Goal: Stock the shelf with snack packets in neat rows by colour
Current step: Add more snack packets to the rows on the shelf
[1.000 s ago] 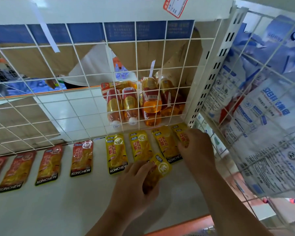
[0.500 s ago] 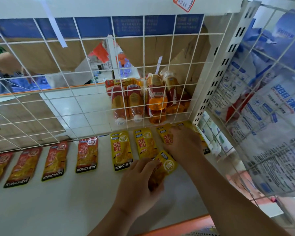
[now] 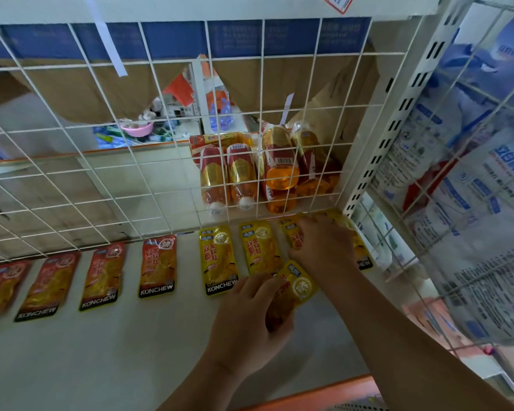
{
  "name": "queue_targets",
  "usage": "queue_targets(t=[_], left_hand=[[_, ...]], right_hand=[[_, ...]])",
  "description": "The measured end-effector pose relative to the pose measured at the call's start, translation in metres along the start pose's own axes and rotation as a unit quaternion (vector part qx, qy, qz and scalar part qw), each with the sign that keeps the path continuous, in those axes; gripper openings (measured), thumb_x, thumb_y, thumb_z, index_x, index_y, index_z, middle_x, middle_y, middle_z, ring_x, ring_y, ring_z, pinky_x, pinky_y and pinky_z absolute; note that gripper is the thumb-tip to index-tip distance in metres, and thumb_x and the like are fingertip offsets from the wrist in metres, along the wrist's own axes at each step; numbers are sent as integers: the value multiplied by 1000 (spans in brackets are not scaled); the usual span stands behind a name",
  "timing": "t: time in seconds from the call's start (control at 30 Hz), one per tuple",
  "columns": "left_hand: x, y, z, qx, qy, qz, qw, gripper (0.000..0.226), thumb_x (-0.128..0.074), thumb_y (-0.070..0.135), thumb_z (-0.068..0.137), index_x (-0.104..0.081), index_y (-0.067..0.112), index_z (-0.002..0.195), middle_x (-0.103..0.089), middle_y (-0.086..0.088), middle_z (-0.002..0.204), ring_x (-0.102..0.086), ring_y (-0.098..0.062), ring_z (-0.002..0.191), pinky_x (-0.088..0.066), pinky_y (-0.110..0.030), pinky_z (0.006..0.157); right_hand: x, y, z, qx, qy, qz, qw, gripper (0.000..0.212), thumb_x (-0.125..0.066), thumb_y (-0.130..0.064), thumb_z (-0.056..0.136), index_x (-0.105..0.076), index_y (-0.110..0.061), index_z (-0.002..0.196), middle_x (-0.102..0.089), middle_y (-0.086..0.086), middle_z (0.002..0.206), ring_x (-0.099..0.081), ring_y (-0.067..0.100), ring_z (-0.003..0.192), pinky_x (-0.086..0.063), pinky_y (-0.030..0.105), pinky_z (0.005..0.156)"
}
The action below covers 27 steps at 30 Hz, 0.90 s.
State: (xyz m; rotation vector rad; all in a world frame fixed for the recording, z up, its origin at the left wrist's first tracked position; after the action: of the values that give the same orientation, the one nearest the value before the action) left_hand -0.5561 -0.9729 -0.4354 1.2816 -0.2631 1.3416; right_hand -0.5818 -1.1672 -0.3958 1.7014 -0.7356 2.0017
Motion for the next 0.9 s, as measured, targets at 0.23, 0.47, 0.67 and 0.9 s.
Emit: queue_targets(t=[0.23,0.47,0.67,0.9], left_hand=[[1,0,0,1,5,-3,1000,50,-70,47,80,-67,24,124,-63,8,124,-60,-16,108,-53,-29,90],[1,0,-1,6,2,2,1000,50,-70,47,80,-66,25,124,-63,7,125,-60,-17,108,-51,-27,90],[0,-1,0,13,3,-3,1000,49,-72,46,79,-65,25,124,-63,7,124,-61,-19,108,-55,-35,90],[2,0,0,15,3,-2,1000,48,-70,47,80,-65,26,124,-62,9,125,-61,-18,108,-54,-31,88]], right_hand=[[-4,-1,2,-2,-16,0,1000,47,-62,-57,82,-58,-25,116,-60,2,117,-63,24,96,-45,35,75],[-4,-3,5,-6,-20,-4,1000,43,-65,-54,79,-60,-25,110,-59,2,112,-61,24,97,-42,36,76],[-1,-7,8,-2,-17,-3,1000,46,-61,-57,82,-59,-24,113,-59,2,112,-61,26,99,-44,38,79],[-2,-7,8,4,-7,-4,1000,51,-54,-62,85,-60,-23,118,-60,3,113,-62,26,96,-47,37,78]])
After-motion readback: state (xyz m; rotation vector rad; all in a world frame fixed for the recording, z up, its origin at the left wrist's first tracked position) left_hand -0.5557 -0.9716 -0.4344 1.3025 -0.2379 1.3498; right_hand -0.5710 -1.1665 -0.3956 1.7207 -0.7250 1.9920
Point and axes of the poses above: each hand's wrist, its own z-axis towards the middle knuckle, its own x-axis out of the back of the hand, y = z × x, the point moved 3 cm from there along z, towards the middle knuckle
